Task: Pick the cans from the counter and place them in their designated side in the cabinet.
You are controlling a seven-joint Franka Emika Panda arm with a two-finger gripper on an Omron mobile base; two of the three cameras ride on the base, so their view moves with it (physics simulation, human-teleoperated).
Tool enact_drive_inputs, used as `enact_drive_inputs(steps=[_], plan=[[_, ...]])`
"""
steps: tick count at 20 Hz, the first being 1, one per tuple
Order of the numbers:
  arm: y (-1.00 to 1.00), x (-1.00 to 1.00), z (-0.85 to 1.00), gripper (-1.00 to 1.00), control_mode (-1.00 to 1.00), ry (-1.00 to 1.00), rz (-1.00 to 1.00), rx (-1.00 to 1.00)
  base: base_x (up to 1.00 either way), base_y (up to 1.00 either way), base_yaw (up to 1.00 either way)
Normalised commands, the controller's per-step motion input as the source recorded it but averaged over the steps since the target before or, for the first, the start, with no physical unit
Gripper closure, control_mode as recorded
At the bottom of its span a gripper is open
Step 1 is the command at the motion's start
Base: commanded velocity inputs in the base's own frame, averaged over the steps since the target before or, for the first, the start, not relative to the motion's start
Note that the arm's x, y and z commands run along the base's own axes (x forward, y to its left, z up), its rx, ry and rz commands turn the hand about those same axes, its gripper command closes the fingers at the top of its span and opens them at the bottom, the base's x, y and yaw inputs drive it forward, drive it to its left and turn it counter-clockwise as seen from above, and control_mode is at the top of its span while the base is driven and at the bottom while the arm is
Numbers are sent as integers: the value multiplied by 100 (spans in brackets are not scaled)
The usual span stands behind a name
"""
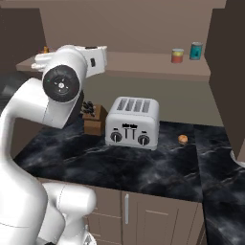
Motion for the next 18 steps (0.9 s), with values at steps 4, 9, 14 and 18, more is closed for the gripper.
enact_drive_inputs(steps=[4,9,14,18], plan=[[-22,8,0,100,-100,0,0,-8,0,0,0],[-20,12,0,100,-100,0,-1,-8,0,0,0],[-18,14,0,100,-100,0,-3,-9,0,0,0],[-11,16,0,100,-100,3,-5,-7,0,0,0]])
